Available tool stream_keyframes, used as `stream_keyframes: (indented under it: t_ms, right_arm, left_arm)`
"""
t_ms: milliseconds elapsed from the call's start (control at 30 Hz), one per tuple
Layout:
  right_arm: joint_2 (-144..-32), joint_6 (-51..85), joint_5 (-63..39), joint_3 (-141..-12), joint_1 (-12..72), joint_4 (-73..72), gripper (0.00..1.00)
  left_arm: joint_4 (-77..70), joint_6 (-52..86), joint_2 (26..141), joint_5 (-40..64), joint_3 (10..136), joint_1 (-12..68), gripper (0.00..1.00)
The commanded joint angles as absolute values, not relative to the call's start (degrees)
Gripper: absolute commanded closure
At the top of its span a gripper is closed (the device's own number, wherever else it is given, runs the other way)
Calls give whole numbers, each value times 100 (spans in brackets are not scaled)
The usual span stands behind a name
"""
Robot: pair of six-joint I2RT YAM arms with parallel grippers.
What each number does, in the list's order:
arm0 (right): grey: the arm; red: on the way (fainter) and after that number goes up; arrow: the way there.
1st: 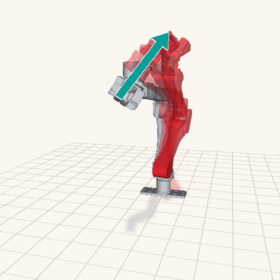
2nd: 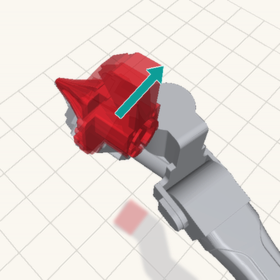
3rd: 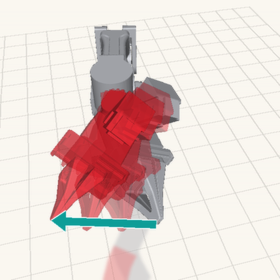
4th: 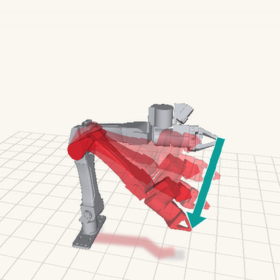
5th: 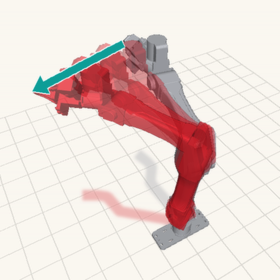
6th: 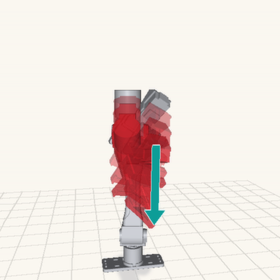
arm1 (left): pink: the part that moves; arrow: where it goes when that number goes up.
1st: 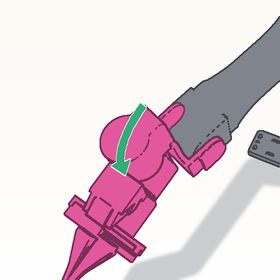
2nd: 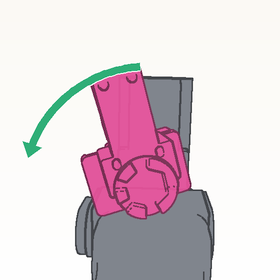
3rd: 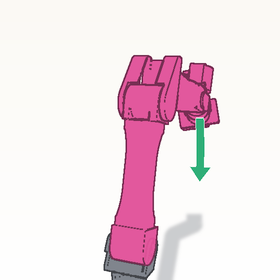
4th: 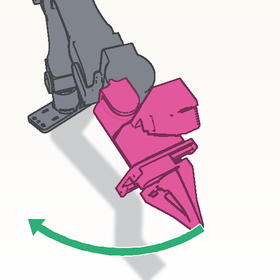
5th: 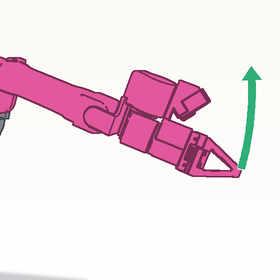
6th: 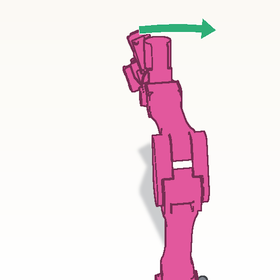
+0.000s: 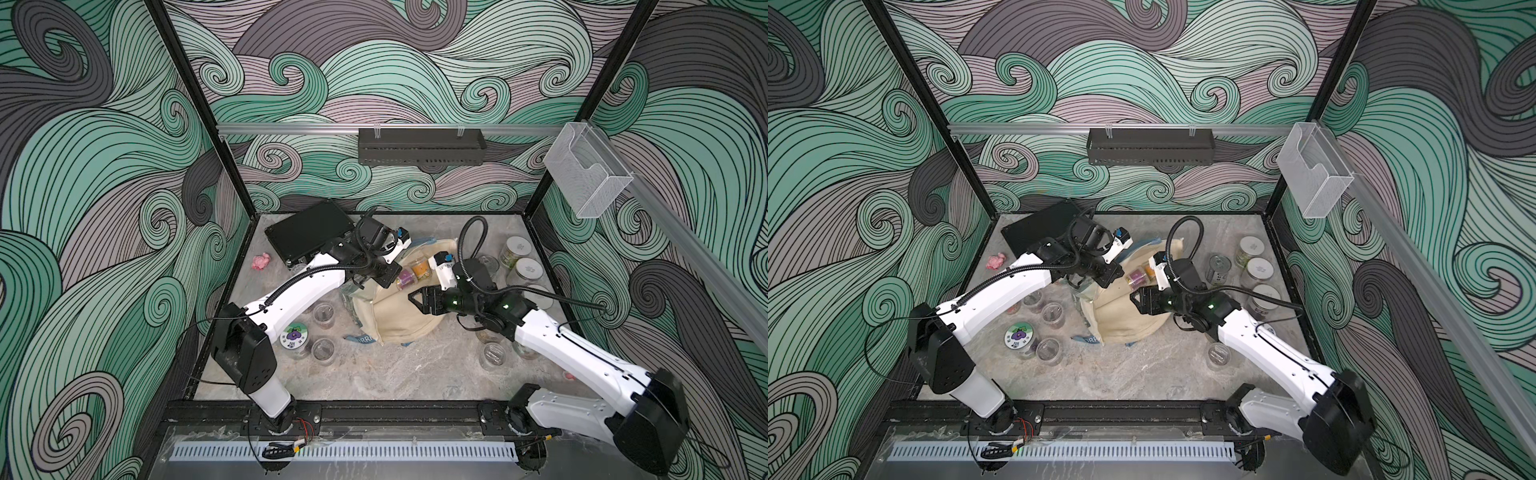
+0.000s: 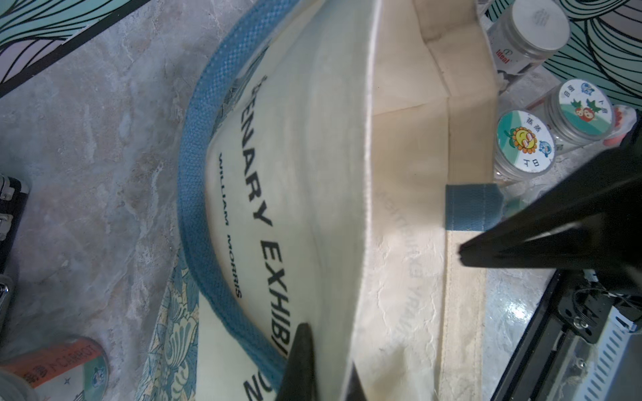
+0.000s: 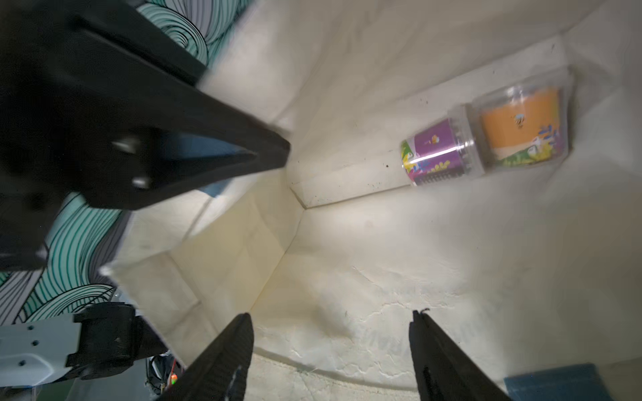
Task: Take out the seed jars from the canvas bag
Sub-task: Place the canvas bag at the center of the board.
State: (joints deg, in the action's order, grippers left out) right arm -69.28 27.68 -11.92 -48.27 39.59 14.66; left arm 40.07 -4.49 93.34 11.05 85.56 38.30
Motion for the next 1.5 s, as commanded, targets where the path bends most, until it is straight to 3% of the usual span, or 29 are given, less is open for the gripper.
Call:
stream_keyframes:
  t_ms: [0,200,433,833,1467]
  right_arm:
    - [-7347,3115,-970,-4393,4023,558,30]
    - [-7809,3839,-858,-4112,4025,192,34]
    - [-8106,4829,-439,-4717,4025,116,31]
    - [-9324,6832,44,-5157,4009,-533,35]
    - [-10822,8255,133,-5428,3713,-1990,30]
  left_arm:
    - [4081,-532,9482,1236,8744,3944,100]
    - [4180,-475,9502,1305,8833,3964,100]
    - [4107,-426,9431,1457,8791,3970,100]
    - [4013,-307,9446,1568,8757,3989,100]
    - [4004,-246,9382,1786,8763,3991,100]
